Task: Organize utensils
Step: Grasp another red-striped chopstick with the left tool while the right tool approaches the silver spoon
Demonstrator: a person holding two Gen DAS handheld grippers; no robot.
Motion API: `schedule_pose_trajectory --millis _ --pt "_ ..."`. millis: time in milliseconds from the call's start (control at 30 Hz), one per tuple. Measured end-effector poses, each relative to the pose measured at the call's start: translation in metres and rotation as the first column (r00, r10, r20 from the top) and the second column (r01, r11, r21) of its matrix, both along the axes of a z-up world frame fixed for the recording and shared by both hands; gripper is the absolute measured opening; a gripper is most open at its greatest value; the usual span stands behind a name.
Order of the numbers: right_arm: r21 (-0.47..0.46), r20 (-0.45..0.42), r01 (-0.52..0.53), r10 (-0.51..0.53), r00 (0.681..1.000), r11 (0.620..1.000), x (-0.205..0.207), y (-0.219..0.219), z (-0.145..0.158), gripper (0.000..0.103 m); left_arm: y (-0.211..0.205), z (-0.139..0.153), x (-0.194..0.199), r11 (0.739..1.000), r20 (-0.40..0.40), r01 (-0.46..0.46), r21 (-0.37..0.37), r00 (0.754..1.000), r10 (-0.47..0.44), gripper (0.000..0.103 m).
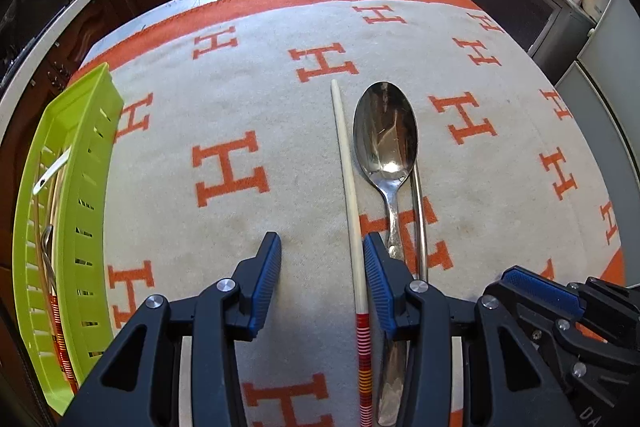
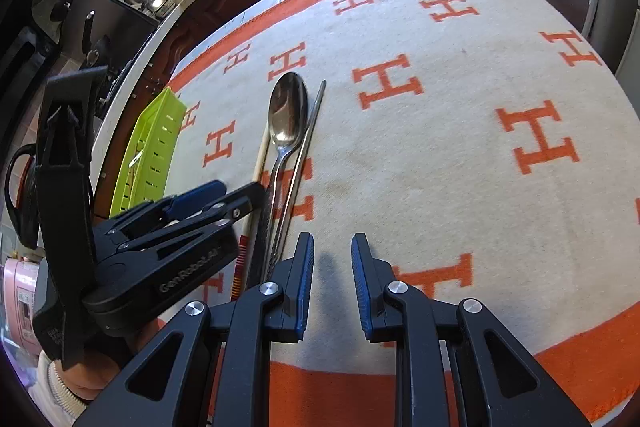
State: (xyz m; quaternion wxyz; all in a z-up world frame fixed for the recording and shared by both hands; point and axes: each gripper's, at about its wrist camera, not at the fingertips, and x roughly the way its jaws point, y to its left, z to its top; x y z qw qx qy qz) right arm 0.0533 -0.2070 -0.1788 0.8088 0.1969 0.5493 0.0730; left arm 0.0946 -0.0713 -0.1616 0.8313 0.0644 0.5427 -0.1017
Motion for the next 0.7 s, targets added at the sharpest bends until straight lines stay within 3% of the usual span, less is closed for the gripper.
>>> schedule_pose_trajectory --millis 33,100,233,433,700 --pt "-0.002 -0.001 -0.005 0.005 1.000 1.000 0.001 0.003 -0.001 0.020 0.000 0.000 0.000 1.000 0.004 0.001 -0.002 1.000 -0.001 0.039" --pt "-0.003 -0.002 -0.011 0.011 1.000 1.000 0.003 0.007 -0.002 0.020 0.001 0.001 0.001 1.000 0.024 0.010 -0.026 1.000 -0.009 0.004" --pt "-0.008 -0.003 -0.024 0.024 1.000 1.000 0.006 0.015 -0.003 0.020 0.010 0.002 0.002 0.997 0.014 -0.010 -0.071 1.000 0.011 0.003" --pt "-0.017 0.005 -0.053 0.053 0.999 0.998 0.016 0.034 -0.001 0.020 0.026 0.013 -0.007 0.996 0.013 -0.028 -0.083 0.999 0.029 0.003" --pt "-0.119 -0.005 -0.084 0.084 0.996 0.989 0.031 0.066 -0.005 0.018 0.073 0.060 -0.025 0.993 0.078 -0.080 -0.083 0.993 0.087 0.003"
